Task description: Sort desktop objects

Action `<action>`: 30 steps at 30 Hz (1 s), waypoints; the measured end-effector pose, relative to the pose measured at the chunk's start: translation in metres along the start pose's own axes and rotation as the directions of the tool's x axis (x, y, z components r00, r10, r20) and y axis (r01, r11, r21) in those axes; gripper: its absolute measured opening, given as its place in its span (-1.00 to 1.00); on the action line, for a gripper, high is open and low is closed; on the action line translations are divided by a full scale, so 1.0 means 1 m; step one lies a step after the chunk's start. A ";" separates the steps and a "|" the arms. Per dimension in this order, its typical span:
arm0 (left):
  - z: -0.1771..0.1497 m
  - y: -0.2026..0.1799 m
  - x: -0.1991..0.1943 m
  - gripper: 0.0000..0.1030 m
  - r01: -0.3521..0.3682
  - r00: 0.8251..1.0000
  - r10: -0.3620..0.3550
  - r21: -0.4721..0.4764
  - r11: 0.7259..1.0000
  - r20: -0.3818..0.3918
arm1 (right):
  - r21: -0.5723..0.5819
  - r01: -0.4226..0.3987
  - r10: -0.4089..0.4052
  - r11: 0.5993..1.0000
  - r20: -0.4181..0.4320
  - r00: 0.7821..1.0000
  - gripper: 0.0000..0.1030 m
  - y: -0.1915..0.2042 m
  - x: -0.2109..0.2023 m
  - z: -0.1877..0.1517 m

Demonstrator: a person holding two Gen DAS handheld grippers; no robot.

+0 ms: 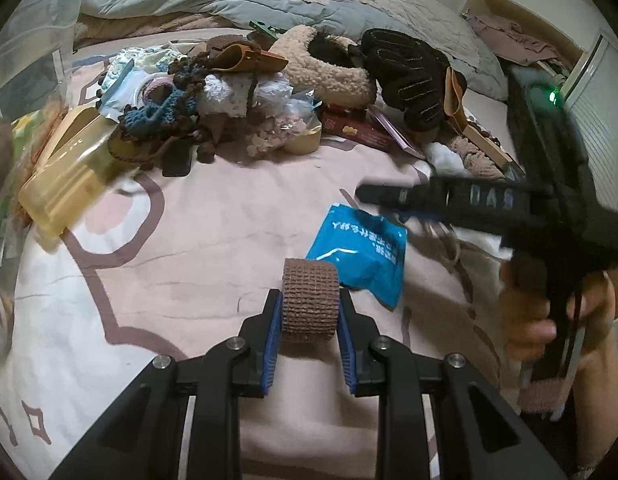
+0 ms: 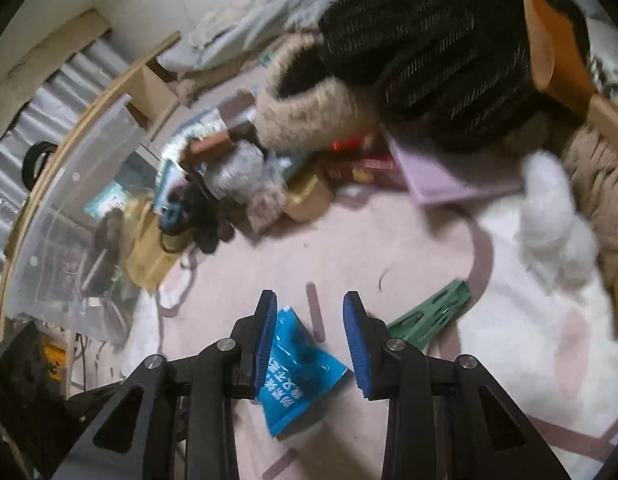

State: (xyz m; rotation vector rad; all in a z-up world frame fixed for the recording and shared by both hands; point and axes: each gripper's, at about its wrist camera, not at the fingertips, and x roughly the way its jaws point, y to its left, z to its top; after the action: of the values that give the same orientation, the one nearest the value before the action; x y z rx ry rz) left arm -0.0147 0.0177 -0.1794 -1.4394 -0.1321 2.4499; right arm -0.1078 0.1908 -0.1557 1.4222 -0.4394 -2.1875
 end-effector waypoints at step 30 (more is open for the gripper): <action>-0.004 0.023 -0.007 -0.52 -0.042 0.999 0.040 -0.067 0.997 -0.033 | -0.300 0.138 -0.145 0.944 0.001 0.989 0.59 0.041 -0.005 -0.044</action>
State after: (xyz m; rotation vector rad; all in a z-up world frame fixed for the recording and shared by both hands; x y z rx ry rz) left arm -0.0124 -0.0062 -0.1807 -1.5229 -0.1819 2.4762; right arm -0.0571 0.1597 -0.1491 1.3421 0.0073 -2.2332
